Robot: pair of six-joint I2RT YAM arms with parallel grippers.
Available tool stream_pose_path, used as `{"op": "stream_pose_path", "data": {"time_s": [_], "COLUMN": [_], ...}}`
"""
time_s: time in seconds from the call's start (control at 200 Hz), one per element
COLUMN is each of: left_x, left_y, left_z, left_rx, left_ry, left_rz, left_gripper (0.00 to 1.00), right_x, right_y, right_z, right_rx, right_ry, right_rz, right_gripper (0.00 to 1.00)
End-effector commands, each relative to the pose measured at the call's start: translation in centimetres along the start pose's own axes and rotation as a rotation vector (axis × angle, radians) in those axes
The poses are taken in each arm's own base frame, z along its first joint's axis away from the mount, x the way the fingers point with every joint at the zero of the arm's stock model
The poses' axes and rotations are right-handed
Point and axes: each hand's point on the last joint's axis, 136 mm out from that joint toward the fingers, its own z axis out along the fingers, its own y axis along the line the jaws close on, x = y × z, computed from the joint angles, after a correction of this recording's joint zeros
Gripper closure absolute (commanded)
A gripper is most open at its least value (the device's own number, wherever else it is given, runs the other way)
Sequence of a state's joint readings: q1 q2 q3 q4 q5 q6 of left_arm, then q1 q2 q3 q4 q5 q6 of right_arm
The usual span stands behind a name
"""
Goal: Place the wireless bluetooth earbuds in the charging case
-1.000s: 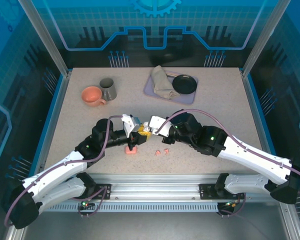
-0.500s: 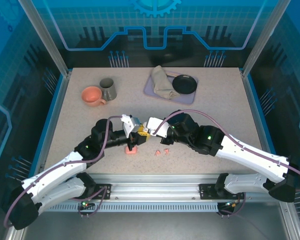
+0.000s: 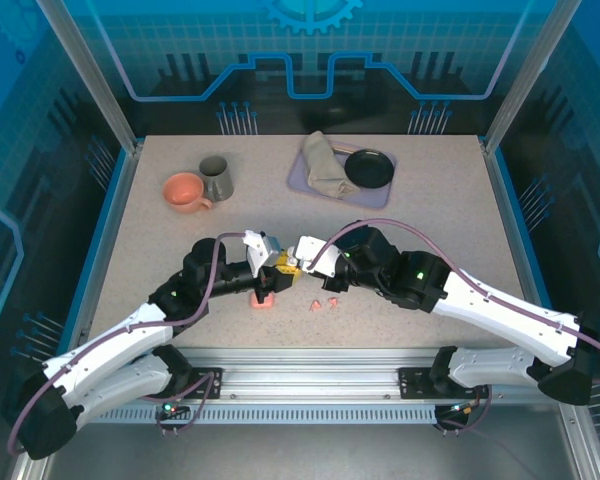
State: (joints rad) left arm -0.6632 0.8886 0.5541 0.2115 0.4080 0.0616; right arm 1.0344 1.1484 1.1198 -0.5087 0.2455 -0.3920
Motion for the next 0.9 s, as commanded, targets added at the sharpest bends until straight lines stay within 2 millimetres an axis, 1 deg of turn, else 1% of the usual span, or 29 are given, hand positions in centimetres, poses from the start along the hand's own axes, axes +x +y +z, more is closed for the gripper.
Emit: {"op": "stream_pose_path", "data": {"time_s": [0.0, 0.49, 0.655, 0.745, 0.895], "left_x": [-2.2, -2.3, -2.2, -2.2, -2.2], "left_y": [-0.5, -0.6, -0.5, -0.6, -0.5], "left_z": [-0.5, -0.6, -0.7, -0.7, -0.7], "left_rx": [0.008, 0.005, 0.004, 0.003, 0.002], "left_ry": [-0.069, -0.082, -0.081, -0.079, -0.081], "left_rz": [0.064, 0.069, 0.071, 0.070, 0.071], "left_gripper": [1.00, 1.00, 1.00, 1.00, 1.00], "right_x": [-0.9, -1.6, -1.7, -2.2, -3.1], "right_y": [1.3, 1.4, 1.0, 0.6, -0.4], "right_z": [-0.9, -1.2, -1.4, -2.0, -3.4], "right_rx": [-0.071, -0.092, -0.083, -0.075, -0.057], "right_ry": [-0.036, -0.062, -0.066, -0.085, -0.128], "right_rz": [0.017, 0.037, 0.047, 0.063, 0.097], "right_gripper": [0.75, 0.71, 0.69, 0.63, 0.51]}}
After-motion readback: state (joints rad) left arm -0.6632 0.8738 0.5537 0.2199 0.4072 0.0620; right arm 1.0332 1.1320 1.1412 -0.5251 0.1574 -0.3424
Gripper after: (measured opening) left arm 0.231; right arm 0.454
